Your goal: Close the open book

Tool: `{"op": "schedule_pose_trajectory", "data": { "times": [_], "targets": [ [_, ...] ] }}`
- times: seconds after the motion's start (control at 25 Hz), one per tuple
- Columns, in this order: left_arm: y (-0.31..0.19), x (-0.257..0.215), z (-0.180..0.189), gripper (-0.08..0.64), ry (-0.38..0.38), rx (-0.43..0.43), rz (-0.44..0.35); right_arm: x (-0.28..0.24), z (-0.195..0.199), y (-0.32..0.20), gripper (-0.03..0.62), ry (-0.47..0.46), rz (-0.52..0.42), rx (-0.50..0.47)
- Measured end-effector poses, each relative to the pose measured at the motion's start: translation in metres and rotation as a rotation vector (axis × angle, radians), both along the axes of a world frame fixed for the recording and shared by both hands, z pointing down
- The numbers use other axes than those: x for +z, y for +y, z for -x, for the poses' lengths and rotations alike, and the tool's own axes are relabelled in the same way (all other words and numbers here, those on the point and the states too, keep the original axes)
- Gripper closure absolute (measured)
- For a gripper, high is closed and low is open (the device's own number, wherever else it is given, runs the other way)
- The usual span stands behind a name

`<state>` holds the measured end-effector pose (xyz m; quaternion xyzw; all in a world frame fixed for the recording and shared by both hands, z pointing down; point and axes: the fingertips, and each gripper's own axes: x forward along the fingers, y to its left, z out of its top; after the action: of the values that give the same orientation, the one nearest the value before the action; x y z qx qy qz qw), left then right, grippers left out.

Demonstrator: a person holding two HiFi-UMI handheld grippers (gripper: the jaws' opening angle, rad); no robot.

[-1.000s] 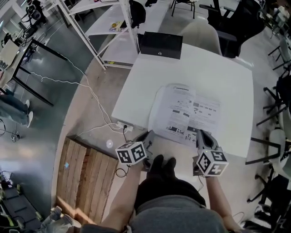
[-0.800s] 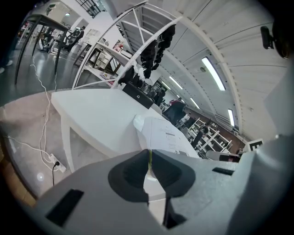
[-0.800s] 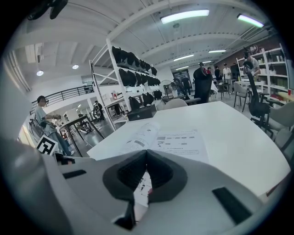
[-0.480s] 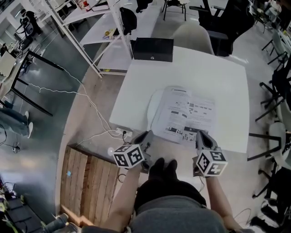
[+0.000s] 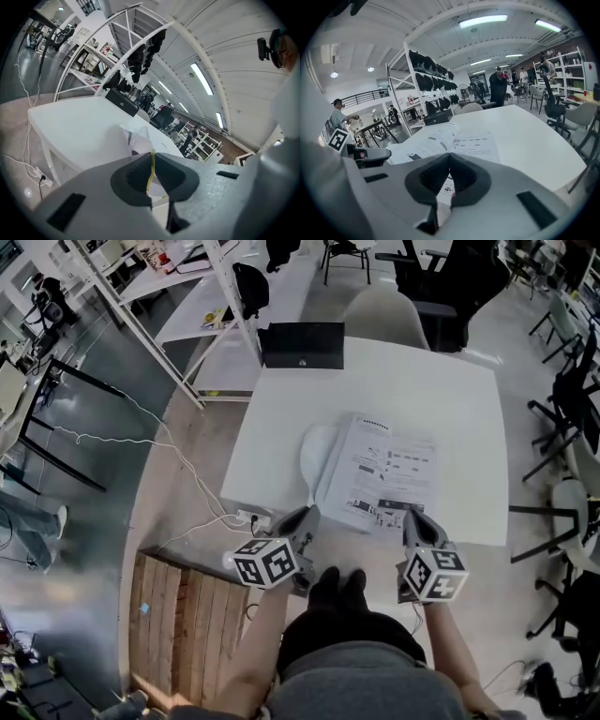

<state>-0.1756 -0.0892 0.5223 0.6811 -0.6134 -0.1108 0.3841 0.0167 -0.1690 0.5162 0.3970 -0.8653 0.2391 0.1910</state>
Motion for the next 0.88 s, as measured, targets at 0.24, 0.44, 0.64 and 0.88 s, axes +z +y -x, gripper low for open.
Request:
{"op": "schedule_pose_trajectory", "data": {
  "times": [0.24, 0.44, 0.64, 0.88],
  "targets": [
    [-0.010, -0.010, -0.012, 0.534, 0.010, 0.045, -0.032, -0.001, -0.014, 0.000, 0.588, 0.004, -0.002, 0.036],
    [-0.019, -0.018, -0.028, 0.534, 0.004, 0.096, -0.059, 0.000, -0.027, 0.003, 0.588, 0.003, 0.000, 0.072],
    [-0.028, -0.023, -0.045, 0.534, -0.007, 0.151, -0.076, 0.001, -0.040, 0.007, 0.588, 0.002, 0.000, 0.110],
    [-0.040, -0.026, -0.069, 0.535, -0.028, 0.233, -0.087, 0.002, -0.058, 0.008, 0.588, 0.004, 0.000, 0.168]
  ]
}}
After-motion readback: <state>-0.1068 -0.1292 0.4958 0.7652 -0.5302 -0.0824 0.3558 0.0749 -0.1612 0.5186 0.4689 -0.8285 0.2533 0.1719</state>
